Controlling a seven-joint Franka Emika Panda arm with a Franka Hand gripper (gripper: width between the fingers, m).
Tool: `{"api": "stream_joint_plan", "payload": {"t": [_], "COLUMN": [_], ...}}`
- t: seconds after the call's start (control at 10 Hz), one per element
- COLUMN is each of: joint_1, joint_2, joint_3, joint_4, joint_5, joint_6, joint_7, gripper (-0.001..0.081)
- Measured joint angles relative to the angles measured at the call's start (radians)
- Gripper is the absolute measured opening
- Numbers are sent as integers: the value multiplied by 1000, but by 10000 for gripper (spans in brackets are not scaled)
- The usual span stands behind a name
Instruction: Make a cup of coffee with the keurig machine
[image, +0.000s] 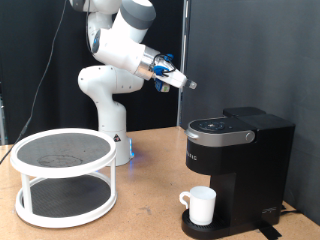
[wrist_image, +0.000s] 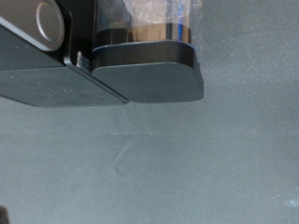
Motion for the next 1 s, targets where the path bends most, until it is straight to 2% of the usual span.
{"api": "stream_joint_plan", "payload": {"t": [0.2,0.3,0.4,0.6,0.8,0.9,1.0], "joint_1": [0,-2,-8,-43,-86,-119,-115], "joint_2": [-2,-4,-3,4,33,71,70], "joint_3": [35,77,128,246,345,381,377], "joint_4": [20,48,79,142,202,236,234], "joint_5": [-17,-77,-154,-371,-574,-642,-617], "joint_6": [49,94,142,220,269,272,271], "joint_7": [-7,18,77,201,246,264,260], "gripper": [734,734,734,734,734,734,734]}}
